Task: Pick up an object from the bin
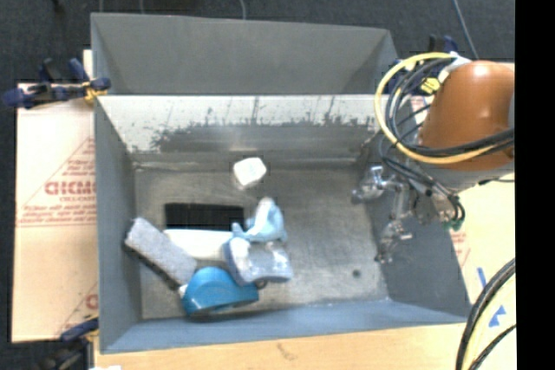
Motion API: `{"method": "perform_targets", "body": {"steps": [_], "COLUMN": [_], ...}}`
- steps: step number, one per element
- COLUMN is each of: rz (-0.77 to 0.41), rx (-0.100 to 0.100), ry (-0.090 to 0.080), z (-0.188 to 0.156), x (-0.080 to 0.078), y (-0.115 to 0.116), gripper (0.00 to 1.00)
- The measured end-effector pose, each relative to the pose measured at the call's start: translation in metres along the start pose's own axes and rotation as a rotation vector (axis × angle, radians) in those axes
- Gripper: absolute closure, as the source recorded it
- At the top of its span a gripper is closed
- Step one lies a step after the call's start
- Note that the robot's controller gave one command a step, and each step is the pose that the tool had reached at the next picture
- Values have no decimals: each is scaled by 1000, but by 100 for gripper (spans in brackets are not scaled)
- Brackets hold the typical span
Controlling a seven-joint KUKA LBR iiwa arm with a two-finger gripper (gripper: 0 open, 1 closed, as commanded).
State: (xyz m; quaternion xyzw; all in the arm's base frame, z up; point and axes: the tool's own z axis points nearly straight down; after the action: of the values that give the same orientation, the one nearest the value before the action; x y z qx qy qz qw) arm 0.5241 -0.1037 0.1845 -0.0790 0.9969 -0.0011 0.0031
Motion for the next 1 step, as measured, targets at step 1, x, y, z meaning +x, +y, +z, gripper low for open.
{"method": "perform_targets", "body": {"steps": [1], "rz": [-226], "rx": [-3], "ry": [1], "z": [25], "x": [-29], "y": [39], "gripper": [0]}}
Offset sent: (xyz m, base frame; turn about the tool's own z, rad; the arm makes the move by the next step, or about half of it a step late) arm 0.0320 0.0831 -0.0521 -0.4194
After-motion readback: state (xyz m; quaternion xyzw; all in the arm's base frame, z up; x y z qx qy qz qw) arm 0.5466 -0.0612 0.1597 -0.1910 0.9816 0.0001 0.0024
